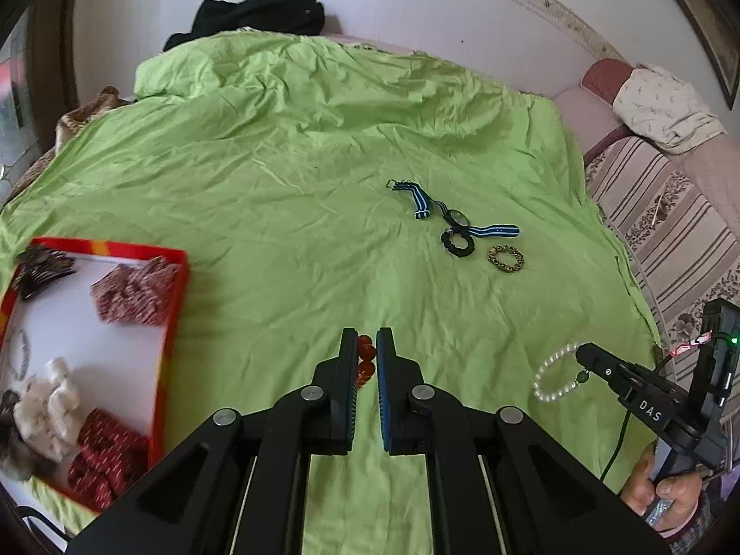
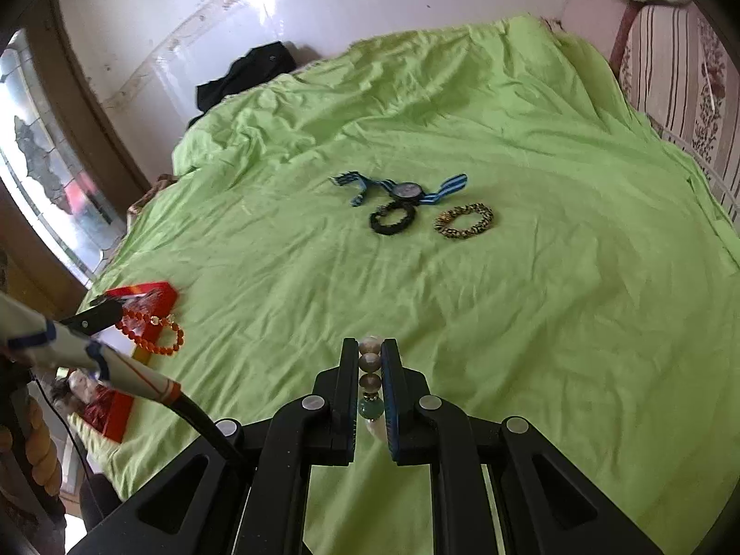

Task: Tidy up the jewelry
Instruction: 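Carry red bead and pearl bracelets into the red tray and release both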

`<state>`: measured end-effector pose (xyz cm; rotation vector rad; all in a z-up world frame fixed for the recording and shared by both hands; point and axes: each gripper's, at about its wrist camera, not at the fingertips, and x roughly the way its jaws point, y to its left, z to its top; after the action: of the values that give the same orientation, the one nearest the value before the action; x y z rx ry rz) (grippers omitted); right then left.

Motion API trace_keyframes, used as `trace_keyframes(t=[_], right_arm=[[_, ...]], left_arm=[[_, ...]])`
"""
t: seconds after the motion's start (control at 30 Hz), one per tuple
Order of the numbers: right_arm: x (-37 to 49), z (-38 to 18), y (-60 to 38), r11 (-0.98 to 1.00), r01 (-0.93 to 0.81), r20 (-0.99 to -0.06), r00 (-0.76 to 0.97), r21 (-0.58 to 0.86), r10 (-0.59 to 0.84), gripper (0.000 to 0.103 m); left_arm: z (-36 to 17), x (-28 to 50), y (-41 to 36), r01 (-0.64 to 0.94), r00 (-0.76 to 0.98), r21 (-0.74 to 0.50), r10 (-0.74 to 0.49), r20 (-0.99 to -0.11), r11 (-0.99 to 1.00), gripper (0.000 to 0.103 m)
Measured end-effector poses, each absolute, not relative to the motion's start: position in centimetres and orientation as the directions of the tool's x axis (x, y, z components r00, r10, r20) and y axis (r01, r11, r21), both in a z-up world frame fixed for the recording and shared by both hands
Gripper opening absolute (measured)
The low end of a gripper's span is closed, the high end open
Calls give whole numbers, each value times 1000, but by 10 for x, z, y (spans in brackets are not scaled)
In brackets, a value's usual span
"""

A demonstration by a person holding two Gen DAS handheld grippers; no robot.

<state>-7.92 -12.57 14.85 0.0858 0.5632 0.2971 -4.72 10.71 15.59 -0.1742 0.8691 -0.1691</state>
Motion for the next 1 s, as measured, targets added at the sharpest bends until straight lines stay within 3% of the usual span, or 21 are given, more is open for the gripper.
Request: trace_keyframes(t=[0.43,0.7,1.0], right_arm=[[-125,163,-84,934,-349,-505,793,80,339,10],[-121,160,-24,910,-415,-548,762,-5,345,10],[-106,157,59,865,-499,-599,708,-48,375,10]], left_arm=[[175,-84,166,7,678,-196,-149,-719,981,7],[175,-74,258,-124,673,-128,-11,-740,984,7],[145,-41,370,-276,596,-129,65,-800,953,7]])
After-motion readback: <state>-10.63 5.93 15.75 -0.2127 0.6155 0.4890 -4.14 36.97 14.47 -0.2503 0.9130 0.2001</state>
